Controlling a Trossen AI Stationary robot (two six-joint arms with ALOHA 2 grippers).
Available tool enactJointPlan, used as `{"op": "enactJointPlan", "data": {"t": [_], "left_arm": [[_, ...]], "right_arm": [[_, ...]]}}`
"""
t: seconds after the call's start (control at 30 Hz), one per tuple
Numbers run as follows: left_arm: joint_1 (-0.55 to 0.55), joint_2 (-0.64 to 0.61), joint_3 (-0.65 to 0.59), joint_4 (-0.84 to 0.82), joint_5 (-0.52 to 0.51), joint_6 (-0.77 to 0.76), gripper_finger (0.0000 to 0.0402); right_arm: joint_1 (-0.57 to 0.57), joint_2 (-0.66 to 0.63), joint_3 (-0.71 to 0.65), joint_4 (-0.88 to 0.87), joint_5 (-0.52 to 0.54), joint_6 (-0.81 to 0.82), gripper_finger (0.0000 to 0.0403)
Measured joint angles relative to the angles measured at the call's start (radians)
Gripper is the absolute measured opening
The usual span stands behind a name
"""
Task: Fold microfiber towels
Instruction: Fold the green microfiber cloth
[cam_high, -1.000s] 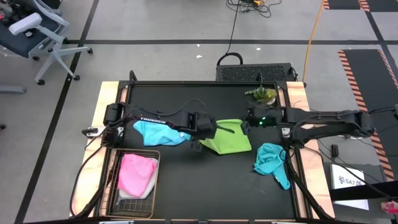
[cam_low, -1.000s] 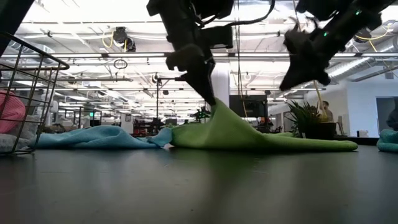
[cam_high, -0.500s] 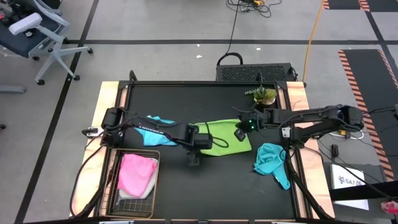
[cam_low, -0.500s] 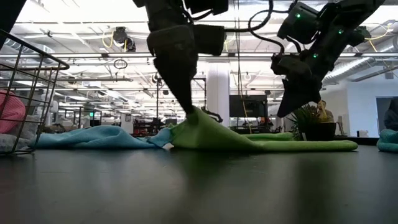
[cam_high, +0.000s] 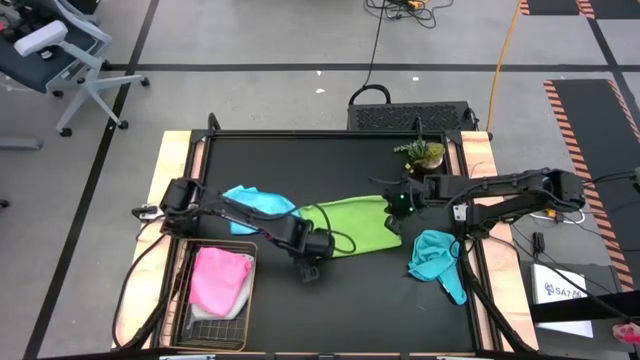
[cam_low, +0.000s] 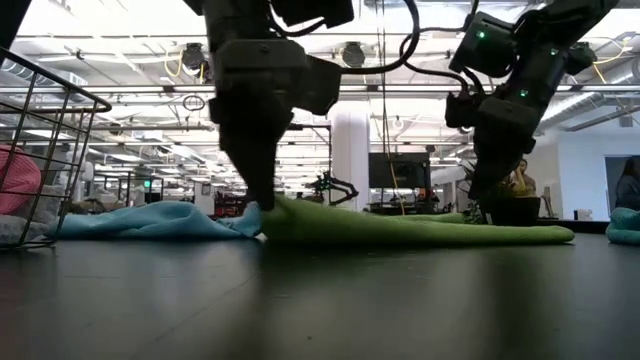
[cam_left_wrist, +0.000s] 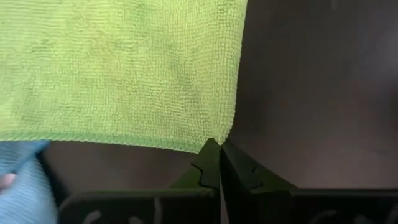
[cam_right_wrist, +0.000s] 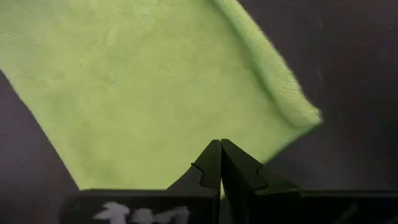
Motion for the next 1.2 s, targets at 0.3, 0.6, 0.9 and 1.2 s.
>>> {"op": "enactJointPlan", "data": {"t": [0.3, 0.6, 0.9, 1.2], "left_arm": [[-0.014, 0.000, -0.044, 0.082, 0.017, -0.059, 0.0010], [0.028, -0.007, -0.044, 0.094, 0.204, -0.048, 0.0054], [0.003, -0.132, -0.043, 0.073, 0.076, 0.112, 0.0051], [0.060, -0.183, -0.043, 0.047, -0.173, 0.064, 0.0051]], "right_arm": [[0.050, 0.000, 0.000, -0.017, -0.142, -0.064, 0.0000], [0.081, 0.002, 0.000, -0.017, -0.145, 0.001, 0.0000], [0.207, 0.082, -0.001, 0.027, -0.146, 0.075, 0.0000], [0.209, 0.253, -0.012, 0.146, -0.126, 0.028, 0.0000]]}}
